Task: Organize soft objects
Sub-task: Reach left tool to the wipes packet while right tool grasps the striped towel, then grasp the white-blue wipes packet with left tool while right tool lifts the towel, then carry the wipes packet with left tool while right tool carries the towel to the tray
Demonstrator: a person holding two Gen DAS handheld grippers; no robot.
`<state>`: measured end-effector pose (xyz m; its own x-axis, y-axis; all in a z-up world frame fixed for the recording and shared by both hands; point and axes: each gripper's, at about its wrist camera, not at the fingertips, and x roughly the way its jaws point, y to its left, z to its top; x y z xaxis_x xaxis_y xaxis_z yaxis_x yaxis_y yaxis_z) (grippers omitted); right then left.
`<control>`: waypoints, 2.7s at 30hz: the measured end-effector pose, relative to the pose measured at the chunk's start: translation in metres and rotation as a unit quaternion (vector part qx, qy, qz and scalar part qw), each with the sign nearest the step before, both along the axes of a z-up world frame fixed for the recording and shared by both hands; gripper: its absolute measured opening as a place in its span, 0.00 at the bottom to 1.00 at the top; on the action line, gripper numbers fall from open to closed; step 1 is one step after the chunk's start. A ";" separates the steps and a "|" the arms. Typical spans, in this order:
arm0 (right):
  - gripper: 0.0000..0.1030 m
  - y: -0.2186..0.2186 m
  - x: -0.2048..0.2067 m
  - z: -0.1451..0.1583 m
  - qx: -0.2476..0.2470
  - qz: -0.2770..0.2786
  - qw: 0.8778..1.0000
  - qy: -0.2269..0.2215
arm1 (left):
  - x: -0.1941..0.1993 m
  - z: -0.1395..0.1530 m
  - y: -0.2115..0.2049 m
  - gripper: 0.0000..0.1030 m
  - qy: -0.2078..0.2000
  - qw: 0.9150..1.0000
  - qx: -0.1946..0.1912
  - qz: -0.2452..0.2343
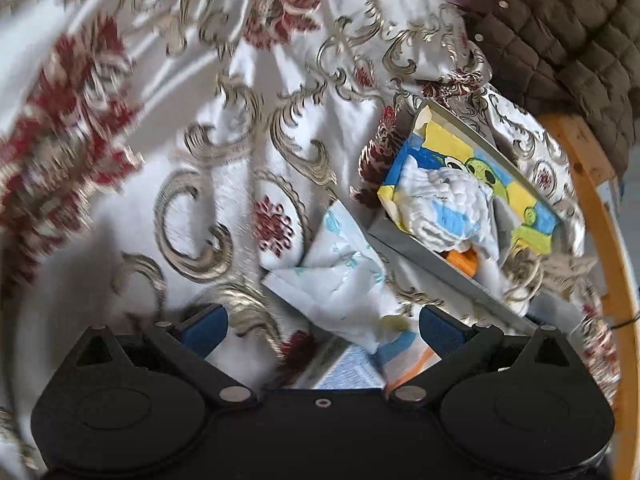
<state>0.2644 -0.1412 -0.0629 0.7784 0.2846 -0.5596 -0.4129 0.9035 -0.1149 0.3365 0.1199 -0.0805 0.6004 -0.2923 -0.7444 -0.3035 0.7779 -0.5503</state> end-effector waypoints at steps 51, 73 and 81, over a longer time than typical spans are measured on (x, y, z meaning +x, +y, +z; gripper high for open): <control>0.07 0.002 0.038 0.006 0.059 0.011 0.997 0.042 | 0.010 0.030 -0.003 0.07 -0.159 0.986 -0.043 0.006; 0.07 -0.055 0.150 0.097 0.158 -0.170 0.968 -0.095 | 0.108 0.015 -0.043 0.08 -0.171 0.978 -0.117 -0.032; 0.07 -0.047 0.217 0.067 0.141 -0.182 0.972 -0.043 | 0.130 -0.015 -0.057 0.08 -0.138 0.984 -0.100 -0.054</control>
